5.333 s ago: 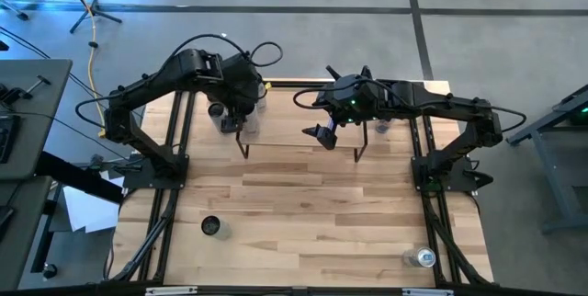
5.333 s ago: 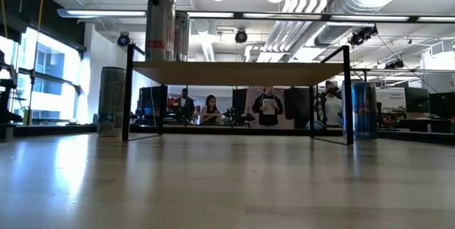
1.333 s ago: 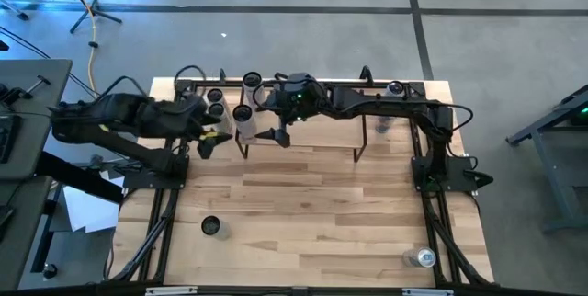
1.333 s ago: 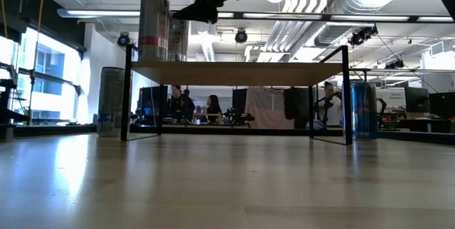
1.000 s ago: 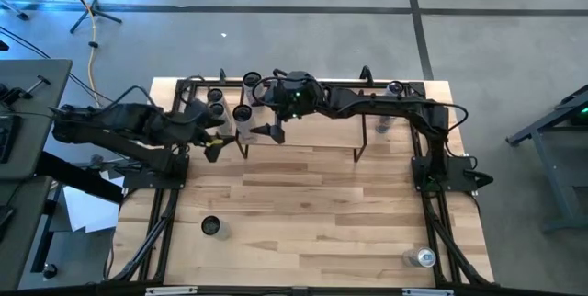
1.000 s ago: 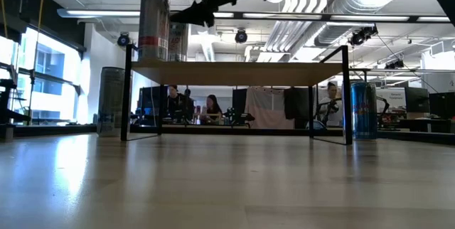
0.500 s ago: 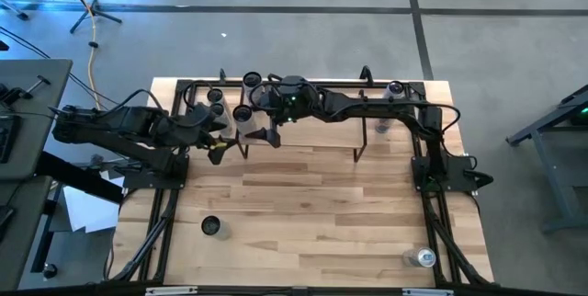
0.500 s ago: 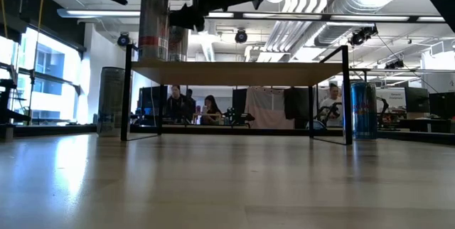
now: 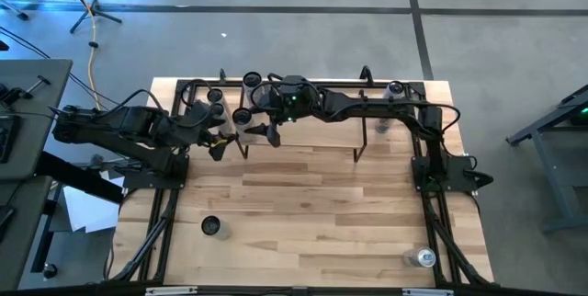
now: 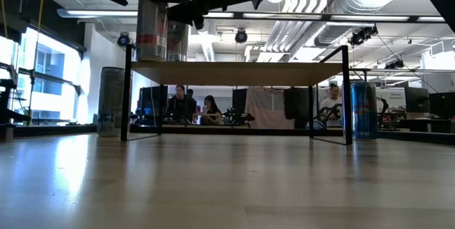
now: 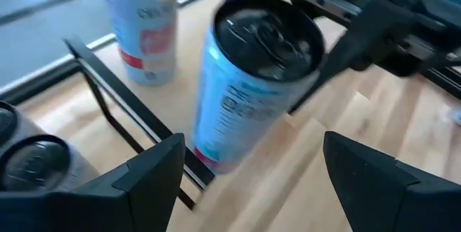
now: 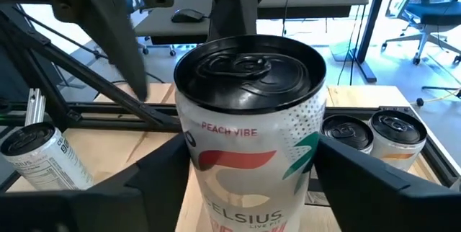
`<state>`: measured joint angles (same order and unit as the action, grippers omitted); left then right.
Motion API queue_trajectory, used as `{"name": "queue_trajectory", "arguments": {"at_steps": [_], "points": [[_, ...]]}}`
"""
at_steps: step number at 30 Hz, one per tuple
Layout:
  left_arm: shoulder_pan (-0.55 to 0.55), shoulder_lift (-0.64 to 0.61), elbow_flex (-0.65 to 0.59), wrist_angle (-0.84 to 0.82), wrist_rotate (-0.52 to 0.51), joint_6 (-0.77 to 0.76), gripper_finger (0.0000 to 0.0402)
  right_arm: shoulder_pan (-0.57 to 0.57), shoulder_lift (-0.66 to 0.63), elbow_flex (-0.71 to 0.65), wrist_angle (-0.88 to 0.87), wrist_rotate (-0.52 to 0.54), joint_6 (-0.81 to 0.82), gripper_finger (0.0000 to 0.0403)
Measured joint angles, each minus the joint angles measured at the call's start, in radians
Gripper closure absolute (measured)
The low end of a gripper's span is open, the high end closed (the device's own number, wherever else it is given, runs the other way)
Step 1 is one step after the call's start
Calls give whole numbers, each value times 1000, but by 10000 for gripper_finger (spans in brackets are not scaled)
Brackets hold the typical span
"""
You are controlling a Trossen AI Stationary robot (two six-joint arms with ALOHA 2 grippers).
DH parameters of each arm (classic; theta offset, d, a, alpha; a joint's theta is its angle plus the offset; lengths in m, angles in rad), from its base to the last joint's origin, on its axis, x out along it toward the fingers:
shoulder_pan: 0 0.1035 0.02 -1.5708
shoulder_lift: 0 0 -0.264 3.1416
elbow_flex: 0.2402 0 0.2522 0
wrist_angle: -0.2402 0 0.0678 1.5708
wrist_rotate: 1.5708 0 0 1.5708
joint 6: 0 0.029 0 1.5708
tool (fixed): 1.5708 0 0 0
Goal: Place canned beverage on shelf
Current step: Put the white pink soda can on the shelf aligned with the other white pink soda can
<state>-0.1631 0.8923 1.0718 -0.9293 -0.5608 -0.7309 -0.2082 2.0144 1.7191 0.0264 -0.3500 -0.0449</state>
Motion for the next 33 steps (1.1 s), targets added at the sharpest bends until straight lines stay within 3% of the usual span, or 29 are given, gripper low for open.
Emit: {"name": "queue_trajectory", "arguments": {"at_steps": [8,14,18,26,33], "points": [[0,-2,-1,-3,-5,0,103,-3,0,0,-4,-1,3,164],[0,-61,65,-118,-36,-41,103,-4,-11,0,-23,38,82,164],[0,-104,76,-129,-81,-52,103,18,-25,0,-47,191,129,165],[0,-122,76,-129,-152,-19,103,127,-31,0,-47,688,200,166],[0,-120,75,-127,-157,-17,103,182,-5,0,33,916,337,166]]}}
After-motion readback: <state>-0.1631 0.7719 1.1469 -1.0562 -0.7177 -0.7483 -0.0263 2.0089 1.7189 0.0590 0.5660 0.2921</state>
